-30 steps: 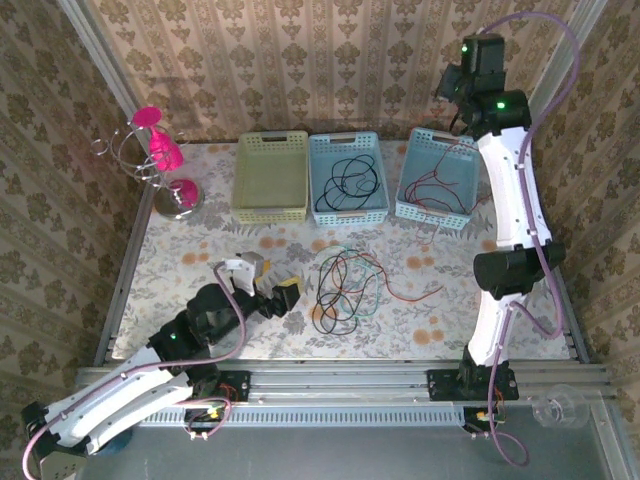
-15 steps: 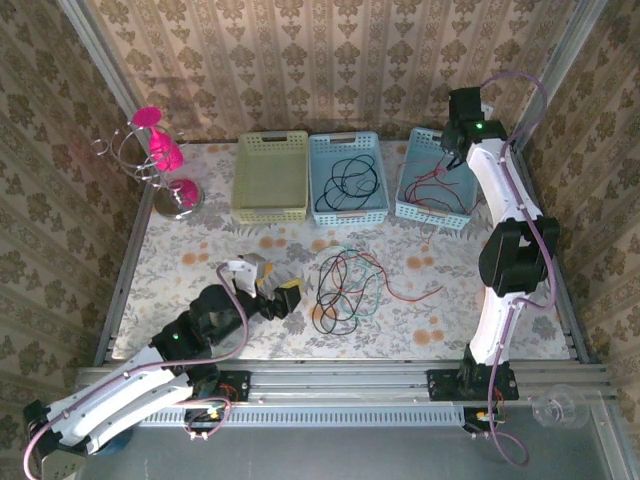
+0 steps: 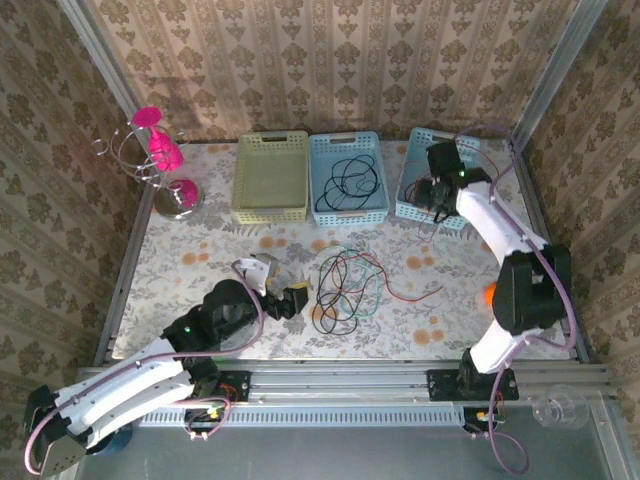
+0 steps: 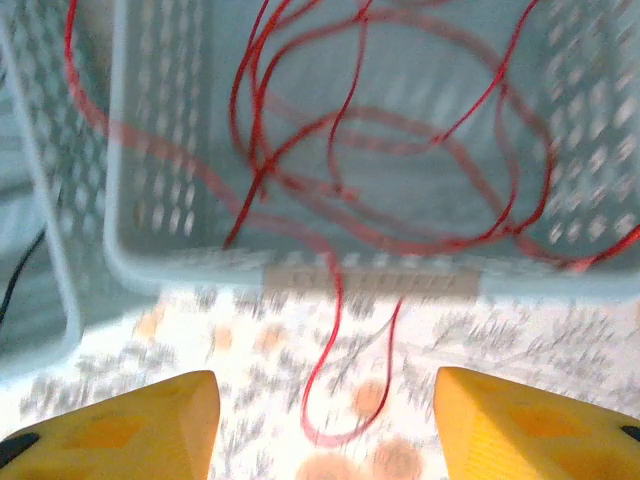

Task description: Untangle the cables

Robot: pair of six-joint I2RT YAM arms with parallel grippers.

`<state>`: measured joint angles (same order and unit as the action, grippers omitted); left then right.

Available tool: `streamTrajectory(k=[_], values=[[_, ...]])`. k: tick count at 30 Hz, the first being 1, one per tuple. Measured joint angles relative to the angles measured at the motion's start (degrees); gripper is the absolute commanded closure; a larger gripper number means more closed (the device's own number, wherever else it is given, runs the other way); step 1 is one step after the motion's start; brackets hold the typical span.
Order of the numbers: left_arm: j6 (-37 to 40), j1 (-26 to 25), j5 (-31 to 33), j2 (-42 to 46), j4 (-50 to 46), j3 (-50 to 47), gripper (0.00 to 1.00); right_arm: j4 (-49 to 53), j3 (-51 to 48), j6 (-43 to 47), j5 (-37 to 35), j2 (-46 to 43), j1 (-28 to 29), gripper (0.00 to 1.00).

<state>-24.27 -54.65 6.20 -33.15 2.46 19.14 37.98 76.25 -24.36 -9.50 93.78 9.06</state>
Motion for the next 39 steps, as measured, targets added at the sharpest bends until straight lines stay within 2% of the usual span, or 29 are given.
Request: streamTrajectory(k=[4, 8, 10, 12, 15, 19, 23, 26, 30, 31, 32, 33, 36, 39], values=[[-0.3, 0.0, -0.4, 0.0, 0.2, 0.0, 0.07, -3.4, -7.5, 0.4, 2.8, -1.5, 1.0, 0.40], [-0.9, 0.0, -0.7, 0.5, 0.1, 0.0, 0.08, -5.3, -9.5, 1.1, 3.0, 2.4, 1.0, 0.50], [-1.3, 0.0, -0.7, 1.2, -0.2, 0.0, 0.08, -7.0, -9.5, 1.7, 2.9, 4.5, 1.0, 0.63], [-1.7, 0.0, -0.7, 2.0, -0.5, 0.0, 0.08, -8.5, -9.5, 2.6, 2.9, 5.9, 0.9, 0.82], [-2.0, 0.0, -0.6, 3.3, -1.0, -0.1, 0.08, -9.2, -9.5, 3.4, 2.8, 6.5, 0.9, 1.00], [-2.2, 0.0, -0.6, 4.3, -1.9, -0.1, 0.08, -9.5, -9.3, 4.0, 2.4, 5.9, 1.2, 1.00], [-2.3, 0.0, -0.6, 4.9, -3.7, 0.0, 0.08, -6.6, -7.2, 4.7, 1.0, -0.6, 2.2, 1.00], [-2.3, 0.0, -0.6, 3.7, -3.8, 0.1, 0.08, -5.3, 2.2, 5.0, 0.8, -2.6, 1.4, 1.00], [-2.3, 0.0, -0.9, 0.7, -3.7, 1.0, 0.09, -4.8, 17.2, 5.1, 1.0, 3.4, -2.6, 0.99], [-2.3, 0.0, -1.1, 0.1, -3.7, 1.2, 0.09, -4.6, 20.4, 5.1, 1.0, 5.9, -3.6, 0.84], [-2.3, 0.0, -1.3, -0.2, -3.7, 1.3, 0.09, -4.2, 23.4, 5.0, 1.1, 8.8, -4.6, 0.61], [-2.3, 0.0, -1.3, -0.3, -3.8, 1.3, 0.09, -3.9, 25.2, 5.1, 1.0, 11.1, -5.2, 0.54], [-2.3, 0.0, -1.5, 0.0, -3.8, 1.4, 0.09, -1.2, 27.7, 5.0, 0.9, 17.1, -7.0, 0.48], [-2.4, 0.0, -1.5, 0.7, -3.8, 1.5, 0.09, -0.7, 21.4, 4.5, 0.5, 15.9, -7.0, 0.45]])
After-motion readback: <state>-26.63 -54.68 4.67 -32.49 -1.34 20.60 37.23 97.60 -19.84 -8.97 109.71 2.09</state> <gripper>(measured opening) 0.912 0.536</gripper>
